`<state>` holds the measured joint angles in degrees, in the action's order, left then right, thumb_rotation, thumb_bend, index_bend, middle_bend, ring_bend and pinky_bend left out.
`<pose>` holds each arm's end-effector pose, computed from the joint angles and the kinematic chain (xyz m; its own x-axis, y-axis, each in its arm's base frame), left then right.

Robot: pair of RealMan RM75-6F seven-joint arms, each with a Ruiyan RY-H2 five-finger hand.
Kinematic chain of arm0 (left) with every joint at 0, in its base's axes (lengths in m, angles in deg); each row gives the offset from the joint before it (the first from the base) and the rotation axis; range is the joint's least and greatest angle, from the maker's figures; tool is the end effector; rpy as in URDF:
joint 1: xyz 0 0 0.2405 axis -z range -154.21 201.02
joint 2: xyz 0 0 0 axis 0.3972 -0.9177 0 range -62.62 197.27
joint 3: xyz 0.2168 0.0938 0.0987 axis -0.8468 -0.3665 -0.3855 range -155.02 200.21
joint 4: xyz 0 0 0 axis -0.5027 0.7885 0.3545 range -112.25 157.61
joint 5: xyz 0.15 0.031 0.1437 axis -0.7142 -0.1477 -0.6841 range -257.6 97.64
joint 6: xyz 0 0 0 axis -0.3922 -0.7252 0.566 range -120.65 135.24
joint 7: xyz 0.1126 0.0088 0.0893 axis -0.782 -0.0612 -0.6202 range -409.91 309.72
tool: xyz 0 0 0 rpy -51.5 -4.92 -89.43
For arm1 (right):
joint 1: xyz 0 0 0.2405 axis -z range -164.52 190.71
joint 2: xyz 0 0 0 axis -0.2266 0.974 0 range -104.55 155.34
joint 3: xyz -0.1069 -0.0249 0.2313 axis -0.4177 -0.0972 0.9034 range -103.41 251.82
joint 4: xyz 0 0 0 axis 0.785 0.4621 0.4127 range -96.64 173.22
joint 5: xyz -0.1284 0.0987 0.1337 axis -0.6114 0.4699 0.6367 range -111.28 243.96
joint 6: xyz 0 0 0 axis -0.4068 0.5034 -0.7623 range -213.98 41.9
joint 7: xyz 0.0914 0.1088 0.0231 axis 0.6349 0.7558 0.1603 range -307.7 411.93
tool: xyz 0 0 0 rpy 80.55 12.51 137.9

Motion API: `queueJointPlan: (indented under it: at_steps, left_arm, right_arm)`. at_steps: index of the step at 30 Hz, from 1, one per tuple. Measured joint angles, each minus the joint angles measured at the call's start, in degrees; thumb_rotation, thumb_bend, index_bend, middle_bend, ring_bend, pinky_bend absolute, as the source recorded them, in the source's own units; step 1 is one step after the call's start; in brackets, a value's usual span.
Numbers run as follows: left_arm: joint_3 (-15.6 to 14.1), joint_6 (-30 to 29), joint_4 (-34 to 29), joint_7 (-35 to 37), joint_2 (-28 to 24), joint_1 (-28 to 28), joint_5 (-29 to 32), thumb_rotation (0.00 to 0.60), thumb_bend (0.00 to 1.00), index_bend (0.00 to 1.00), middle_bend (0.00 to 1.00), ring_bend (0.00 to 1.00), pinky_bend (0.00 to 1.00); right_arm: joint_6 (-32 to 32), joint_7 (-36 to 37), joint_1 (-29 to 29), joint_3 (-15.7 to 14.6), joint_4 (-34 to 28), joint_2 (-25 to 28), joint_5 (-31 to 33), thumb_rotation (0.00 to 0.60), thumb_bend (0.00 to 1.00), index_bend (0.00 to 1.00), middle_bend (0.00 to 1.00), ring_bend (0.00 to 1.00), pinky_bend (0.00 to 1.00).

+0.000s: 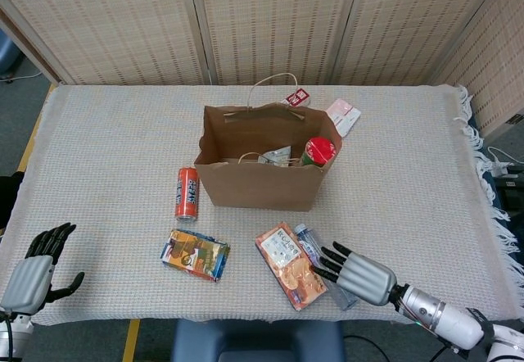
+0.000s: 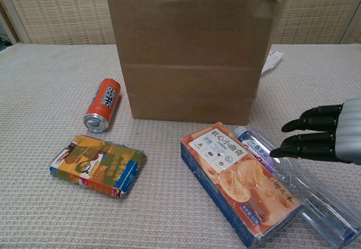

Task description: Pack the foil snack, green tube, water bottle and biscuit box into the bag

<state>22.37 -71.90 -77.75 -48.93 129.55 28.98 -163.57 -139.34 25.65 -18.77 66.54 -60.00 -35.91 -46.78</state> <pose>-0.2974 0.1693 0.1378 0.2703 0.1624 0.9490 0.9605 0.0229 -0.2775 -0.2116 -0.2105 0.0600 0.9080 0.0689 0.4132 -0.1699 -0.8410 0.5137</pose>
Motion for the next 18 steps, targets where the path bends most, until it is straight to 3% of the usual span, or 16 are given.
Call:
queueJointPlan:
  at_steps: [18]
  left_arm:
    - [-0.23,-0.05,0.02,0.27,-0.15,-0.02,-0.42,0.600,0.33,0.00,0.00,0.00,0.01]
  right_arm:
    - [2.82,-3.18,0.14,-1.28,1.31,-3.34,2.36,0.600,0.00,0.00,0.14,0.06,0.17]
